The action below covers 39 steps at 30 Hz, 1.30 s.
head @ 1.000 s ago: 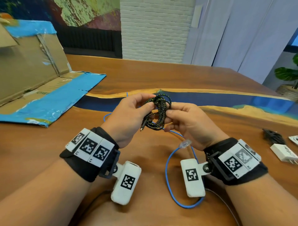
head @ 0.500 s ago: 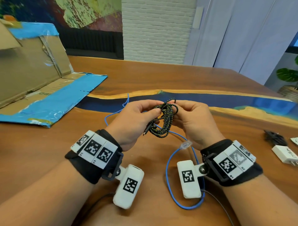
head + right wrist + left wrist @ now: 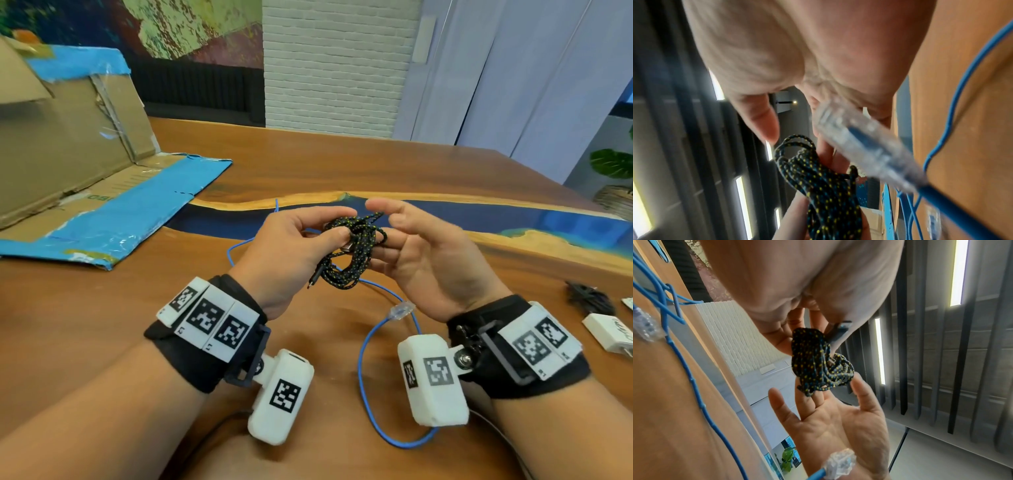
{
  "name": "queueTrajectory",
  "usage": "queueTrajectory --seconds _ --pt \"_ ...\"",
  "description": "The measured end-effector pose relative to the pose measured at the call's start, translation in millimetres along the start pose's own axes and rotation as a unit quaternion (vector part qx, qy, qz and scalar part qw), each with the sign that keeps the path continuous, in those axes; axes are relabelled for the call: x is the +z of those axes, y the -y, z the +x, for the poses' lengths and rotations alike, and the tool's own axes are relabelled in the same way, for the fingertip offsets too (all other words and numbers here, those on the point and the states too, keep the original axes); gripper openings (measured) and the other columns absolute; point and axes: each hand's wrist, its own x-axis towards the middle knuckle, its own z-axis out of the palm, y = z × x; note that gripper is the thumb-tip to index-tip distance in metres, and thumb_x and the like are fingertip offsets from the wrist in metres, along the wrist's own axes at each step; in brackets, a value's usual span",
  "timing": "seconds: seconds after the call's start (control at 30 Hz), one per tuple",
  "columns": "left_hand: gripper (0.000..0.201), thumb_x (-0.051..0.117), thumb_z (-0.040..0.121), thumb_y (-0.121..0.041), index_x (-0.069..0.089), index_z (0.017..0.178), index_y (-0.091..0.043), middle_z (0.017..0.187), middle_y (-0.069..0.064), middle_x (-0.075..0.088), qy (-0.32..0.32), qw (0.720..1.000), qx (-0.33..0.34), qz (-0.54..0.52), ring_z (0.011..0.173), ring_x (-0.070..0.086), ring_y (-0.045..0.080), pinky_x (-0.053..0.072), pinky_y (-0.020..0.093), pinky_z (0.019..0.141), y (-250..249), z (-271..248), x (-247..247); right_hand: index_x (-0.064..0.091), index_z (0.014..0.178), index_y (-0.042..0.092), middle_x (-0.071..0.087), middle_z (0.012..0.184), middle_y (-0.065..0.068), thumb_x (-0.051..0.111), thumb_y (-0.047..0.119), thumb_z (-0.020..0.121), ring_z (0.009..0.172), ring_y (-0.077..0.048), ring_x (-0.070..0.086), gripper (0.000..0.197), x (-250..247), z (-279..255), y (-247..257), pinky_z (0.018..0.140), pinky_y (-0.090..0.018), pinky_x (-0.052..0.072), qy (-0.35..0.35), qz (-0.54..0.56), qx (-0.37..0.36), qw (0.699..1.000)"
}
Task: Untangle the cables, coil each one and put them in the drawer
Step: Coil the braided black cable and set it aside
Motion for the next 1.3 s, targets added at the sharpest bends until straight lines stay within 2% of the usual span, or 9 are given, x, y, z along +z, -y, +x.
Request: queueTrajectory --seconds 0.1,0.3,0.43,0.57,0.77,0.93,1.07,1.2,1.3 --pt "0.022 0.068 0.093 -0.003 0.076 0.109 -0.015 0.097 0.01 0.077 -0.009 1.0 -0.007 0.009 0.09 0.073 0.019 0.06 0.034 0.087 -0.2 -2.0 -0.4 0.052 0.136 0.011 0.076 0.092 -0.015 0.079 0.008 0.079 0.078 -0.023 0.072 0.063 4.0 -1.7 1.1 0.072 -0.03 0.057 -0.003 -0.084 -0.026 0.996" --pt "0.019 0.067 0.095 -0.006 0.076 0.108 -0.016 0.103 0.015 0.075 -0.008 1.0 -0.018 0.013 0.088 0.073 0.02 0.057 0.028 0.072 -2.5 -2.8 0.7 0.048 0.135 0.012 0.075 0.091 -0.016 0.06 0.005 0.097 0.077 -0.028 0.068 0.04 4.6 -1.1 1.6 0.079 -0.04 0.056 -0.028 -0.094 -0.015 0.995" --pt "0.027 0.061 0.099 -0.007 0.071 0.115 -0.025 0.093 0.017 0.061 0.03 0.999 -0.015 0.009 0.081 0.067 0.02 0.057 0.026 0.07 -4.1 -4.2 4.7 0.05 0.133 0.012 0.072 0.084 -0.008 0.048 0.007 0.104 0.071 -0.02 0.065 0.029 6.9 0.6 -2.5 0.074 -0.036 0.052 -0.027 -0.081 -0.017 0.996" --pt "0.028 0.055 0.102 -0.009 0.066 0.127 -0.019 0.094 0.013 0.072 0.062 0.997 -0.043 0.014 0.087 0.071 0.022 0.058 0.03 0.077 -4.3 -5.4 6.0 0.053 0.127 0.016 0.072 0.081 -0.01 0.046 0.005 0.106 0.072 -0.02 0.067 0.025 7.3 0.5 -5.0 0.072 -0.032 0.056 -0.004 -0.129 -0.035 0.991" --pt "0.02 0.056 0.102 -0.009 0.075 0.105 -0.012 0.102 0.015 0.077 0.067 0.996 -0.053 0.037 0.086 0.071 0.016 0.057 0.028 0.075 -2.5 -5.9 5.6 0.061 0.123 0.023 0.073 0.087 0.001 0.046 0.01 0.106 0.083 -0.006 0.066 0.026 5.8 -1.8 -2.2 0.074 -0.015 0.05 0.014 -0.32 -0.06 0.945" --pt "0.021 0.057 0.101 -0.01 0.077 0.101 -0.014 0.095 0.009 0.078 0.048 0.996 -0.065 0.044 0.082 0.071 0.016 0.059 0.029 0.07 -0.8 -3.9 4.8 0.068 0.119 0.023 0.072 0.111 -0.017 0.065 0.006 0.096 0.103 -0.03 0.071 0.029 -1.3 -0.4 -1.7 0.095 -0.039 0.056 -0.011 -0.255 -0.104 0.961" --pt "0.024 0.054 0.103 -0.01 0.078 0.103 -0.013 0.101 0.019 0.076 0.028 0.996 -0.064 0.053 0.089 0.069 0.029 0.058 0.042 0.081 1.9 -1.1 0.4 0.074 0.116 0.023 0.068 0.126 -0.001 0.076 0.0 0.087 0.102 -0.02 0.073 0.038 6.2 -6.2 -1.2 0.091 -0.037 0.059 0.042 -0.274 -0.124 0.953" --pt "0.028 0.05 0.103 -0.01 0.078 0.108 -0.015 0.101 0.01 0.078 0.028 0.994 -0.069 0.081 0.101 0.072 0.031 0.057 0.052 0.095 5.2 -0.4 -2.6 0.081 0.107 0.027 0.058 0.136 0.006 0.082 0.0 0.08 0.111 -0.015 0.07 0.038 11.9 -7.3 -6.8 0.095 -0.038 0.059 0.036 -0.317 -0.119 0.94" --pt "0.025 0.053 0.103 -0.012 0.077 0.112 -0.014 0.104 0.01 0.078 0.033 0.994 -0.074 0.071 0.104 0.072 0.03 0.057 0.049 0.096 6.4 -0.1 -1.0 0.083 0.1 0.026 0.058 0.138 0.008 0.085 0.001 0.078 0.116 -0.016 0.068 0.033 10.5 -4.7 -8.4 0.094 -0.043 0.059 0.02 -0.308 -0.13 0.942"
